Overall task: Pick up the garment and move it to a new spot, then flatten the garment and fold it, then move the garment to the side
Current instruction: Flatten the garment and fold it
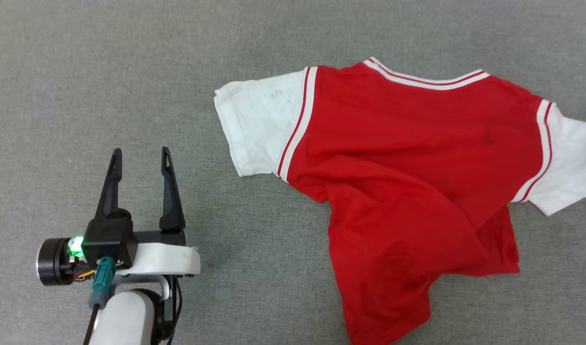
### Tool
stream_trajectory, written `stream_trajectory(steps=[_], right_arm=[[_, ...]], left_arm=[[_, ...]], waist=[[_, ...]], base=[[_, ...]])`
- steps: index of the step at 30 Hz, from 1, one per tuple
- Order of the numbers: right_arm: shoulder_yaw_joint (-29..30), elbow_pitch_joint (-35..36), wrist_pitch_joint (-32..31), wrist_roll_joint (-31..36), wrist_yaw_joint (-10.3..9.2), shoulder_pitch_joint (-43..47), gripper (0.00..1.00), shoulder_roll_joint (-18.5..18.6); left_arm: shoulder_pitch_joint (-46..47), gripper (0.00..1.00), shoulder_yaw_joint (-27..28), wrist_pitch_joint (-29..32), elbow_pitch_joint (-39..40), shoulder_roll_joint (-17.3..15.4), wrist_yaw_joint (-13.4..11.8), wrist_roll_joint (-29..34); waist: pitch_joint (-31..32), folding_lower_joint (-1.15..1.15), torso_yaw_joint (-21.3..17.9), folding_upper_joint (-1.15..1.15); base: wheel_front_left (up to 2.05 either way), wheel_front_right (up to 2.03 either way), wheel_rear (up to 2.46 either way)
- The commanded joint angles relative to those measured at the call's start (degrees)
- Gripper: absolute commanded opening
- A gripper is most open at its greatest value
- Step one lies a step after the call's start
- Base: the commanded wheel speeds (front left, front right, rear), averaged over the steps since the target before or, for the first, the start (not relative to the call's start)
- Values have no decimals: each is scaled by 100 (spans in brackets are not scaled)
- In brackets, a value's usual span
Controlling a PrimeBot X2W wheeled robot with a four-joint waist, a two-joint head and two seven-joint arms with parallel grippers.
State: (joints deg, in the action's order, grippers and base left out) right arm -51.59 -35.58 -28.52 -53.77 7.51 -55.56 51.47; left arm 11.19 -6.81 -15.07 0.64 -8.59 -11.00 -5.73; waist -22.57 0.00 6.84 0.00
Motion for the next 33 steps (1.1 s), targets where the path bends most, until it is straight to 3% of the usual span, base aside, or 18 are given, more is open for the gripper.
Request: stream_trajectory(steps=[1,6,10,13,18,23,33], right_arm=[[77,48,158,94,-4,30,100,72],[475,647,1023,302,-4,21,100,317],[858,1124,1181,323,-4,-101,100,561],[917,1561,635,92,-3,-113,100,724],[856,2034,-979,-408,-4,-163,100,1107],[880,1894,-2075,-570,-4,-158,100,1035],[977,1157,-2679,-127,-4,70,100,524]], left_arm=[[-58,100,25,-13,2,21,20,39],[-252,100,115,-13,72,55,11,64],[-355,100,148,-13,133,68,24,106],[-350,100,146,-13,180,86,66,114],[-226,100,141,-13,241,99,135,157],[-71,100,119,-13,246,151,193,170],[318,100,73,-13,289,259,302,213]], waist=[[136,0,-35,0],[359,0,-153,0],[393,0,-224,0],[339,0,-237,0],[110,0,-206,0],[-161,0,-111,0],[-792,0,199,0]], base=[[0,0,0],[0,0,0],[0,0,0],[0,0,0],[0,0,0],[0,0,0],[0,0,0]])
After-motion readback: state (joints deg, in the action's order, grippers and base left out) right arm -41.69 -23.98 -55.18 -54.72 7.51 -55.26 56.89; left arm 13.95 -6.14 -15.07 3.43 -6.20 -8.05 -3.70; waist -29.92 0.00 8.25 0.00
